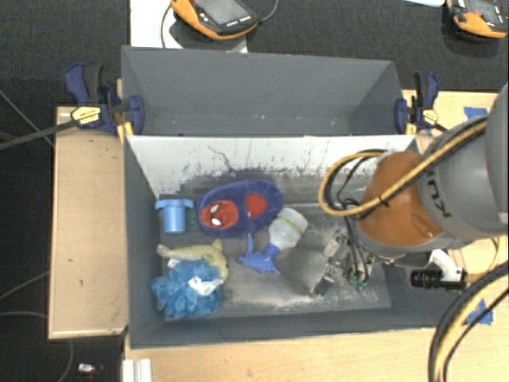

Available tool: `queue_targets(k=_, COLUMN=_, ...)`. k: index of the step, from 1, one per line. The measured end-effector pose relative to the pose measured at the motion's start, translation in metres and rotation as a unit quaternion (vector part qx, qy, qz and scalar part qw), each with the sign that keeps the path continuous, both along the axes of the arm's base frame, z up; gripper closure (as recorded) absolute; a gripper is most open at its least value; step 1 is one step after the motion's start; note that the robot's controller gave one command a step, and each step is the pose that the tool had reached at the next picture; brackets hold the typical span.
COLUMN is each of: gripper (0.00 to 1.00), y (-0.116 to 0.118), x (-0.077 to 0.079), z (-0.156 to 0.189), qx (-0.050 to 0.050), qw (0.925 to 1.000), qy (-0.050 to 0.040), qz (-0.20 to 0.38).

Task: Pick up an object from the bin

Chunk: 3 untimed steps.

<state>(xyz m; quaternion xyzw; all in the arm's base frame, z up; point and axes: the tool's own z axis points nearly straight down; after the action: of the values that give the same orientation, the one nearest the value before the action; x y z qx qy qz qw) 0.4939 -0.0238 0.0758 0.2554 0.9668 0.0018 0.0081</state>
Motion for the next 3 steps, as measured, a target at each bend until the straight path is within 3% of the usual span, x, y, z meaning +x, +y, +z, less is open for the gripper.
queue_targets(k=1, gripper=0.00, y=-0.032, x=0.025, z=-0.002, qx=0.000, qw=0.9979, qy=-0.0013, qz=0.064)
queue_targets(k=2, gripper=0.00, y=-0.023, x=0.021, z=-0.001, qx=-0.002, qw=0.9996, qy=-0.0041, qz=0.028)
queue_targets(k=3, gripper=0.00, y=-0.035, x=0.020, z=0.055, qx=0.000, qw=0.9993, qy=0.0000, qz=0.037)
